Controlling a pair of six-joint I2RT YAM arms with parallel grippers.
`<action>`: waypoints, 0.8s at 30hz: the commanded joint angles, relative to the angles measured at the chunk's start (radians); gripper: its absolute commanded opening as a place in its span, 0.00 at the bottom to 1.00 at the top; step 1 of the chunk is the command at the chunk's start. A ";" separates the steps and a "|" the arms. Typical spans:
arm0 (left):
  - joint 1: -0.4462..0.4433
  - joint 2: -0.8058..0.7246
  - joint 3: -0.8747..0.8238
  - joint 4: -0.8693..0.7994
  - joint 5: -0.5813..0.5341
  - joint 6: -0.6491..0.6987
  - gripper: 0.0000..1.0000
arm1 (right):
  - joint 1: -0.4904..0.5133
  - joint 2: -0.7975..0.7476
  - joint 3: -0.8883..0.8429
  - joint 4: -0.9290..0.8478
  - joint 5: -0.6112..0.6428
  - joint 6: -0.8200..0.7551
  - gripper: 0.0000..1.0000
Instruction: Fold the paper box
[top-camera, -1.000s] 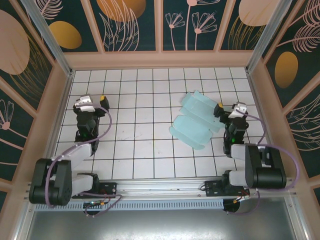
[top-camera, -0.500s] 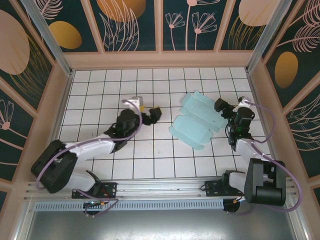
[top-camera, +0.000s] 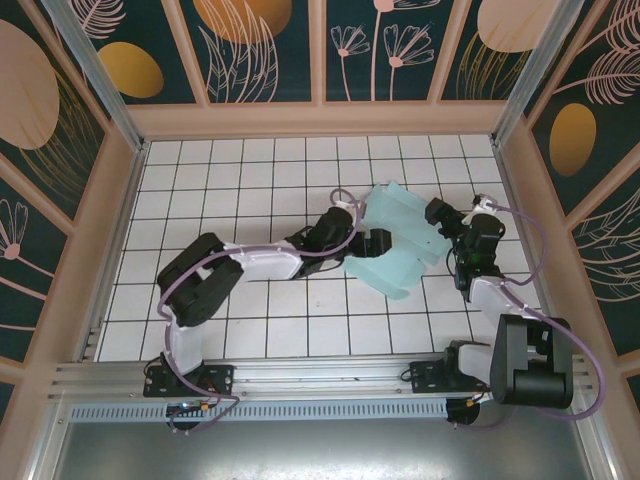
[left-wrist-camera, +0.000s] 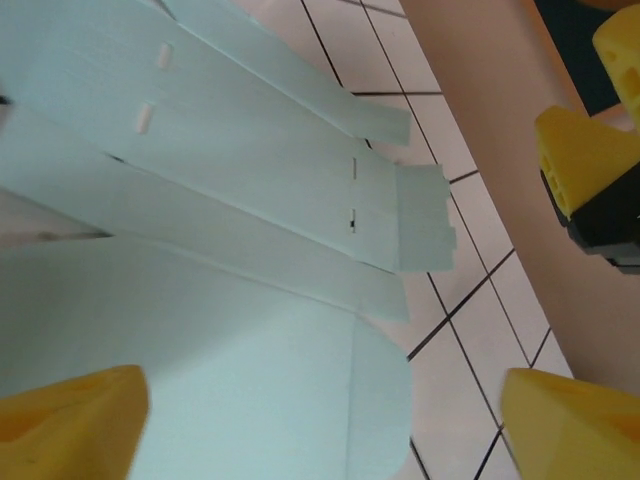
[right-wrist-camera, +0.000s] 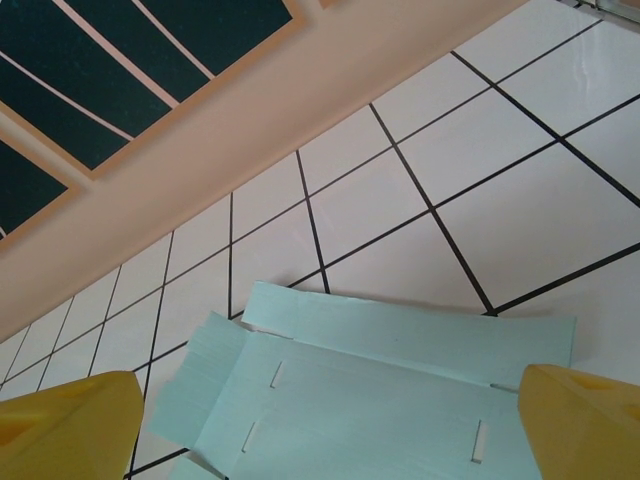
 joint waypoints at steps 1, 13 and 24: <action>-0.016 0.064 0.058 -0.133 0.107 0.014 0.77 | 0.007 -0.015 0.025 0.023 0.057 0.013 0.97; 0.011 0.152 0.040 -0.291 0.094 0.067 0.62 | 0.007 0.001 0.058 -0.014 0.074 -0.005 0.96; 0.259 -0.033 -0.144 -0.391 -0.017 0.265 0.67 | 0.026 0.103 0.118 -0.051 -0.056 -0.069 0.96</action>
